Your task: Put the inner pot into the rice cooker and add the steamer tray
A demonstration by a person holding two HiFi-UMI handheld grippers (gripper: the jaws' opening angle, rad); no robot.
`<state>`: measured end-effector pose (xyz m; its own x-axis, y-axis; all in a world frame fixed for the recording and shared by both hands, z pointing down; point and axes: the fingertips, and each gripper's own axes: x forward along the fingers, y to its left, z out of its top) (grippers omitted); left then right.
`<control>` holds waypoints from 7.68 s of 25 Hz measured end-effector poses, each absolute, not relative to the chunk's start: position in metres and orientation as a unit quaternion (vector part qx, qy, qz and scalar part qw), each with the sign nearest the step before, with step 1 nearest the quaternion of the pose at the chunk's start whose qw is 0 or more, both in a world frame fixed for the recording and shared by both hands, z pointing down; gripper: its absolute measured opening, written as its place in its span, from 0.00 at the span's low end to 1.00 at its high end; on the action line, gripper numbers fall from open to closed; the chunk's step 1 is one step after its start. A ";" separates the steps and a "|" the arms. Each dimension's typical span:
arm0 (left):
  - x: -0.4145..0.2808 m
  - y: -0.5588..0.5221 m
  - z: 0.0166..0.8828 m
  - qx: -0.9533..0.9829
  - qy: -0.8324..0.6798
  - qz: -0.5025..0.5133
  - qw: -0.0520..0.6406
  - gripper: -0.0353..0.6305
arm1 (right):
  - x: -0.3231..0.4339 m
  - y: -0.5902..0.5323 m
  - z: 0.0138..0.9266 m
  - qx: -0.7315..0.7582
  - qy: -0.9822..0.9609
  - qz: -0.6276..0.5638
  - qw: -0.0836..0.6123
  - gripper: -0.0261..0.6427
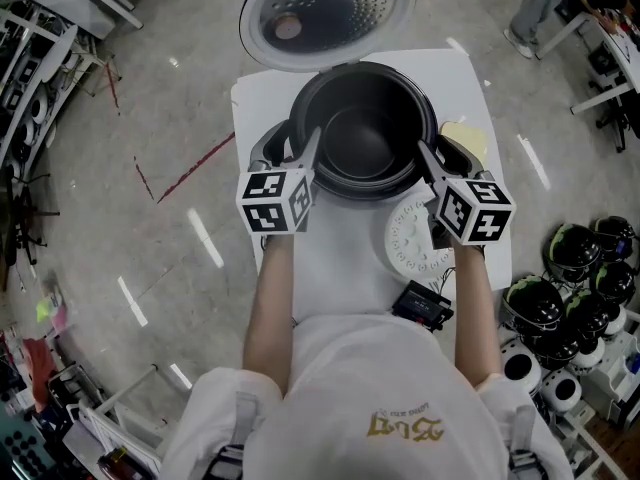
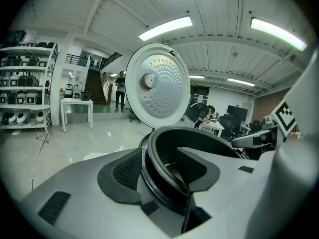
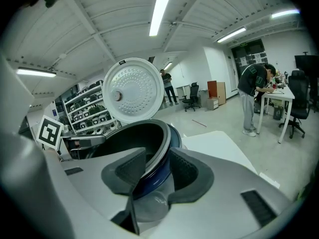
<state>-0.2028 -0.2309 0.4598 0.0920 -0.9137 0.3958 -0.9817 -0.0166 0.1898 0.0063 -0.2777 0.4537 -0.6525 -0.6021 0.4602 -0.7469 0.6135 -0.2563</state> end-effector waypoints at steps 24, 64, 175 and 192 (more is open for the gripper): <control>-0.163 -0.184 0.437 0.726 -0.652 0.039 0.216 0.37 | 0.051 -0.227 0.440 0.405 -0.877 0.217 0.138 0.28; -0.066 -0.113 0.504 0.762 -0.579 0.101 0.272 0.32 | 0.149 -0.139 0.514 0.459 -0.831 0.260 0.177 0.28; 0.005 -0.108 0.564 0.786 -0.461 0.063 0.407 0.15 | 0.198 -0.103 0.569 0.473 -0.772 0.411 0.104 0.14; 0.003 -0.115 0.506 0.811 -0.467 0.023 0.351 0.14 | 0.200 -0.107 0.522 0.471 -0.786 0.398 0.049 0.13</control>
<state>0.0030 -0.1154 0.5062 0.5627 -0.7416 0.3651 -0.7740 -0.3176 0.5478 0.1995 -0.1067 0.5223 -0.5520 -0.7005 0.4523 -0.7792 0.2402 -0.5789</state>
